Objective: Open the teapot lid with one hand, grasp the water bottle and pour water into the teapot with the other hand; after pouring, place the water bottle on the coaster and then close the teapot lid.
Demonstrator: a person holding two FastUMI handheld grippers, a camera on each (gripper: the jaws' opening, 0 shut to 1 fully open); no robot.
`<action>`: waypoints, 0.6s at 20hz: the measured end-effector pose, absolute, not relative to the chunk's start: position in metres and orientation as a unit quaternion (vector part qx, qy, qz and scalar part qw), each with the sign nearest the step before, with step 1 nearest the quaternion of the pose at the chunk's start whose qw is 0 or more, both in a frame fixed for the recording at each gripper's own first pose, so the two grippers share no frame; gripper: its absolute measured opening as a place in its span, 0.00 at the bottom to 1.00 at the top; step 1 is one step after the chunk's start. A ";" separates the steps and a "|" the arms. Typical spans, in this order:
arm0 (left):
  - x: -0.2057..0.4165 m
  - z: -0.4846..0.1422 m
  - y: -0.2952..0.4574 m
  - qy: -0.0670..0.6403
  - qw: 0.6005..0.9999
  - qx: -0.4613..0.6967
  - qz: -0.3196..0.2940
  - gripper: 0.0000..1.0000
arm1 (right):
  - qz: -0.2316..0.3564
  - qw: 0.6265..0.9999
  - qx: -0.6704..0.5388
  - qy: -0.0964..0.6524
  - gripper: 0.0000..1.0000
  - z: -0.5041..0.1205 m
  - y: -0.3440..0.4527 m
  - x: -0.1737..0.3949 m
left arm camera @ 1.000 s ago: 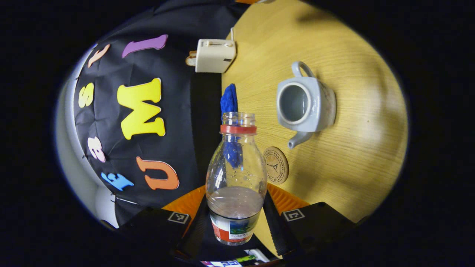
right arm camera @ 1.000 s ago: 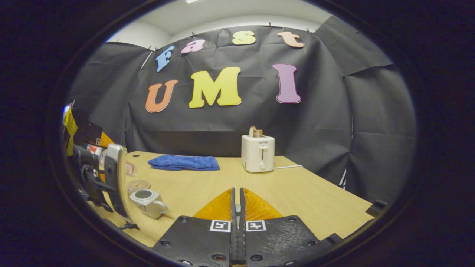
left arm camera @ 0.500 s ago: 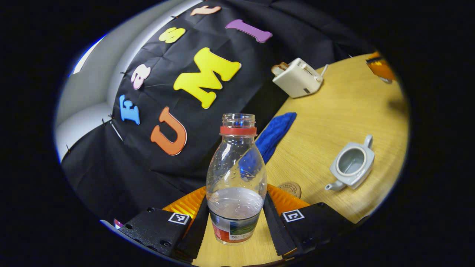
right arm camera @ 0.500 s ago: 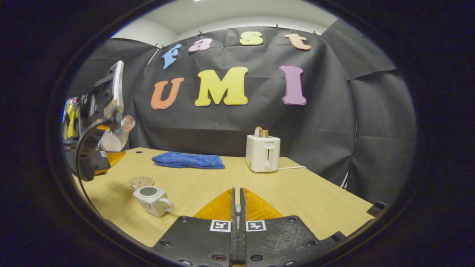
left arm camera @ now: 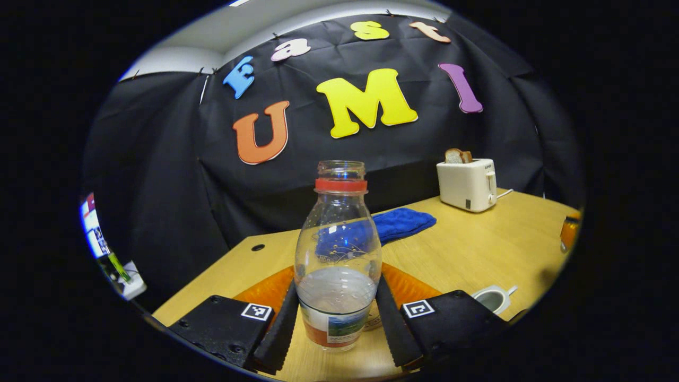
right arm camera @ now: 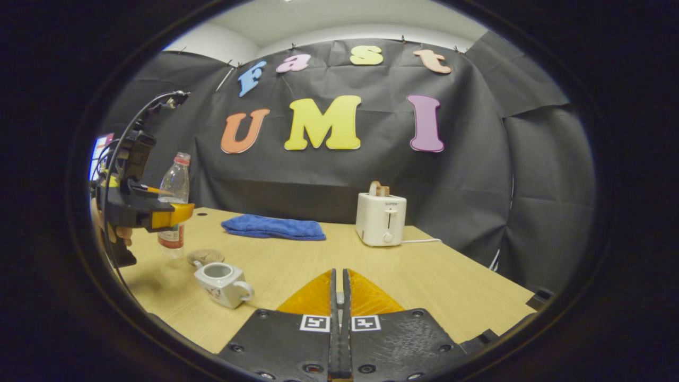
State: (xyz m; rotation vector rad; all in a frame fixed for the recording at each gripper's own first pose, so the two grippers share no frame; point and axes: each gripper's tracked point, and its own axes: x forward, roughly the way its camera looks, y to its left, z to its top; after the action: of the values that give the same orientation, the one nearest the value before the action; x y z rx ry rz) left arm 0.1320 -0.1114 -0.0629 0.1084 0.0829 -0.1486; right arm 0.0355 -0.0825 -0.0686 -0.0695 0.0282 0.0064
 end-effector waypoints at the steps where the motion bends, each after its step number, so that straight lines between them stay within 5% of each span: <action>1: 0.138 -0.066 -0.111 0.045 0.995 0.038 -0.075 0.74 | 0.003 0.999 -0.034 0.016 0.00 -0.071 -0.083 0.036; 12: 0.176 -0.073 -0.135 0.024 0.995 -0.024 -0.090 0.74 | 0.004 0.999 -0.036 0.022 0.00 -0.078 -0.082 0.042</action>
State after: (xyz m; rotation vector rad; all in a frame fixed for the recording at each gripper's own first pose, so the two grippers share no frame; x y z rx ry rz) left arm 0.1759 -0.1352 -0.0728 -0.0480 0.0481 -0.1804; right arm 0.0420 -0.0819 -0.0783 -0.0727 0.0444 0.0083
